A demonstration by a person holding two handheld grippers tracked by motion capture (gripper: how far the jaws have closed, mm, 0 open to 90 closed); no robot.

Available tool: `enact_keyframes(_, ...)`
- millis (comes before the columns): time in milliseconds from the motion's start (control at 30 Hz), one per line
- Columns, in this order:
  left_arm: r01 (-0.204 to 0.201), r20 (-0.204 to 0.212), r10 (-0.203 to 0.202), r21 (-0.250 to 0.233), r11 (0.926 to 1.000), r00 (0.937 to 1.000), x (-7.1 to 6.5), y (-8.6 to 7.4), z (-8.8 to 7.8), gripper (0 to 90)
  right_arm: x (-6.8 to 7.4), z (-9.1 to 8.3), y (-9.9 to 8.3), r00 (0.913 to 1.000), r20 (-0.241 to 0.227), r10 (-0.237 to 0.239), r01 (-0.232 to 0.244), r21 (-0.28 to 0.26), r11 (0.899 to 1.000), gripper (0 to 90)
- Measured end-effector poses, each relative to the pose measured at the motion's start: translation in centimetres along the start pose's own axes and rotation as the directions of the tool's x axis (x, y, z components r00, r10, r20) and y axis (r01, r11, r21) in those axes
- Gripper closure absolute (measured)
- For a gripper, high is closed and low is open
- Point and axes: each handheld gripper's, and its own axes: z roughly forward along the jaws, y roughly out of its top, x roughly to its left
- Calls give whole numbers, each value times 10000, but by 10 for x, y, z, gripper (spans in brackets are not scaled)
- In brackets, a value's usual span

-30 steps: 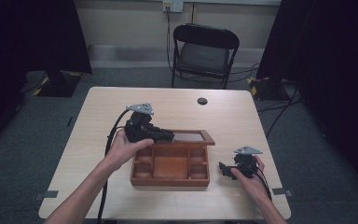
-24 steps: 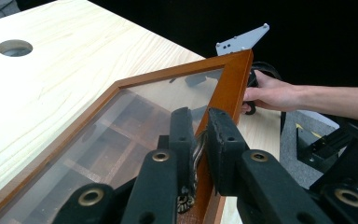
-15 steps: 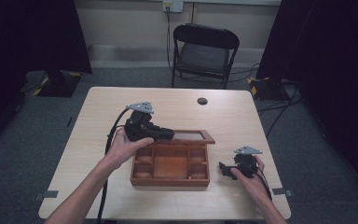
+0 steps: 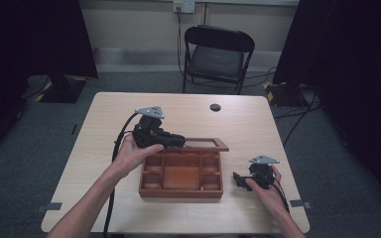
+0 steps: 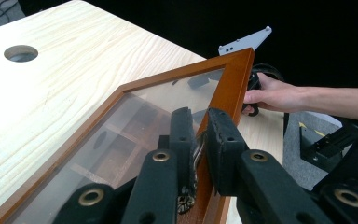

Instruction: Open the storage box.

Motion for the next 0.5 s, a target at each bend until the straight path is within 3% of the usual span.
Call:
enact_keyframes(333, -288, -431, 288, -9, 9996, 9987, -6, 1, 0, 810, 0, 0, 0, 10000, 0, 4, -4, 1, 10000, 66)
enact_keyframes(500, -228, -377, 225, -73, 9997, 9990, -4, 2, -1, 810, 0, 0, 0, 10000, 4, 3, -3, 1, 10000, 66)
